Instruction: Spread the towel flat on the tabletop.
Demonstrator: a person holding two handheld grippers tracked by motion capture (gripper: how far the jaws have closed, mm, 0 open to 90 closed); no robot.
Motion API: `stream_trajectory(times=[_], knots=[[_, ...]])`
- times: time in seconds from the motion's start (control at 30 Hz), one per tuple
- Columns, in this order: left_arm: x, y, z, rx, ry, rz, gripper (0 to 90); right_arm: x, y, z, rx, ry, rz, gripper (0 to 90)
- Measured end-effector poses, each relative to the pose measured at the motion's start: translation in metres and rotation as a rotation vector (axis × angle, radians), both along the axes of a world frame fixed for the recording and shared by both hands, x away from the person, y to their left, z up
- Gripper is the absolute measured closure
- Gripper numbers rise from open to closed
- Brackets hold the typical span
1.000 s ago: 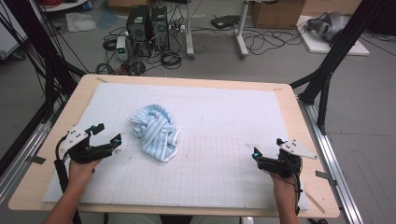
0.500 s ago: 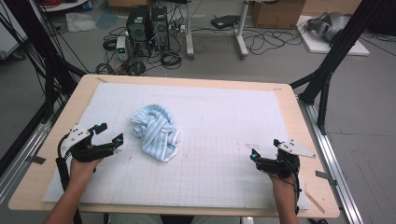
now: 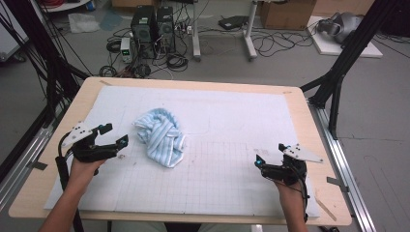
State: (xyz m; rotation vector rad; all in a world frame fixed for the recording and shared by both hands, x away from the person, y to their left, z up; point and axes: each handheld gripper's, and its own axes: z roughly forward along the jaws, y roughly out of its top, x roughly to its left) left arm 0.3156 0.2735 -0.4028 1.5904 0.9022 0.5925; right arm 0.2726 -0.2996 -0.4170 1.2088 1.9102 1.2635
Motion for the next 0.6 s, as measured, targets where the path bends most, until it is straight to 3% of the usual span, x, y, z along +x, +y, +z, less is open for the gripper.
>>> stream_trajectory(times=[0.2,0.3,0.37,0.5,0.6], knots=[[0.017,-0.022,0.013,0.011,-0.007,-0.041,18.1,0.0,0.003,-0.001,-0.004,0.009,0.02,3.5],[0.026,-0.035,0.016,0.04,-0.001,-0.076,19.5,0.0,0.004,-0.001,-0.004,0.016,0.024,3.5],[0.037,-0.047,0.013,0.092,0.044,-0.103,20.9,0.001,0.005,-0.001,-0.005,0.011,0.029,3.6],[0.047,-0.062,0.003,0.155,0.106,-0.126,22.8,0.002,0.007,-0.002,-0.002,0.022,0.039,3.6],[0.051,-0.07,-0.004,0.211,0.135,-0.13,24.0,0.002,0.008,-0.003,-0.01,0.025,0.046,3.6]])
